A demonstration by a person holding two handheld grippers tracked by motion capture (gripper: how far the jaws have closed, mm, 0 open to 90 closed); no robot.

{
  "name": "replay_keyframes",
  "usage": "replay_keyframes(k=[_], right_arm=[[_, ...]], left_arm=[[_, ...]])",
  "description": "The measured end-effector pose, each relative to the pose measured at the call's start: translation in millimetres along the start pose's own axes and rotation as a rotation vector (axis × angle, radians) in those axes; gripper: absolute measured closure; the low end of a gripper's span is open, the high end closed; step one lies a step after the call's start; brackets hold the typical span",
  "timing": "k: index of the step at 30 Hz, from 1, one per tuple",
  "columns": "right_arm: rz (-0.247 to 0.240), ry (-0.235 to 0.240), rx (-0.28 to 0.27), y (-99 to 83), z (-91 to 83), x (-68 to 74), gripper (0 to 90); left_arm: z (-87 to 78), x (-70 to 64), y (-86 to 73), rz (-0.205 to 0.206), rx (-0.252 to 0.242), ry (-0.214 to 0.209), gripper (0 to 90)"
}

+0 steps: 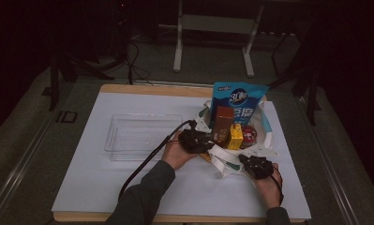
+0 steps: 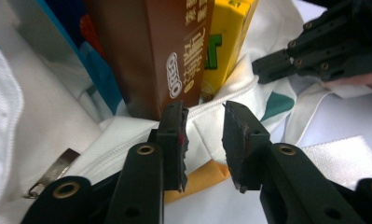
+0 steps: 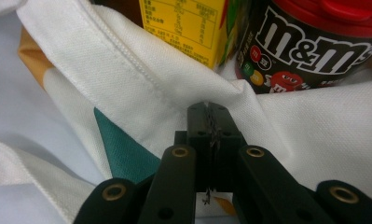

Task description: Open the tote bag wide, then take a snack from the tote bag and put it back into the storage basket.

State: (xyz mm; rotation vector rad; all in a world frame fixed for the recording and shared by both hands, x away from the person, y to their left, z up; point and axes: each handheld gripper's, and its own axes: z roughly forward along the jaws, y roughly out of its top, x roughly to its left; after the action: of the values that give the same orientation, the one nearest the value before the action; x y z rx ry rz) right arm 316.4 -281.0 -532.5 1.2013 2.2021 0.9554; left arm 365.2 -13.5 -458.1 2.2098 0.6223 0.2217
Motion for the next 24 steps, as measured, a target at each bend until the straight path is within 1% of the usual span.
replay_keyframes(k=[2, 6, 7, 8, 9, 12, 15, 18, 20, 24], right_arm=[[0.002, -0.005, -0.009, -1.1, 0.1, 0.5, 88.7], [0.022, 0.010, -0.023, -3.1, -0.1, -1.3, 88.7], [0.026, 0.012, -0.025, -3.5, -0.1, -1.5, 88.7], [0.027, 0.014, -0.027, -3.9, -0.2, -2.0, 88.6], [0.028, 0.016, -0.029, -4.2, -0.2, -2.2, 88.7], [0.024, 0.013, -0.032, -4.5, -0.3, -1.9, 88.6], [0.026, 0.016, -0.032, -4.7, -0.3, -2.3, 88.6], [0.036, 0.021, -0.033, -4.8, -0.3, -2.8, 88.6], [0.035, 0.022, -0.032, -4.8, -0.4, -2.8, 88.6], [0.035, 0.022, -0.033, -4.9, -0.3, -3.1, 88.6]], left_arm=[[-2.9, 1.5, 0.9, 0.006, -0.006, 0.000, 66.7], [-8.9, 4.1, 3.1, 0.018, -0.017, 0.011, 64.2], [-9.8, 4.8, 3.4, 0.015, -0.023, 0.013, 64.1], [-10.8, 5.8, 3.7, 0.016, -0.022, 0.018, 64.2], [-11.3, 6.8, 3.9, 0.019, -0.019, 0.033, 64.4], [-10.6, 9.2, 4.9, 0.029, -0.005, 0.062, 69.5], [-8.2, 10.9, 7.7, 0.036, 0.010, 0.094, 79.5], [-4.6, 13.6, 12.4, 0.026, 0.016, 0.116, 85.4], [-1.0, 14.6, 15.8, 0.031, 0.021, 0.117, 85.3], [3.1, 13.9, 20.5, 0.036, 0.021, 0.117, 81.7]])
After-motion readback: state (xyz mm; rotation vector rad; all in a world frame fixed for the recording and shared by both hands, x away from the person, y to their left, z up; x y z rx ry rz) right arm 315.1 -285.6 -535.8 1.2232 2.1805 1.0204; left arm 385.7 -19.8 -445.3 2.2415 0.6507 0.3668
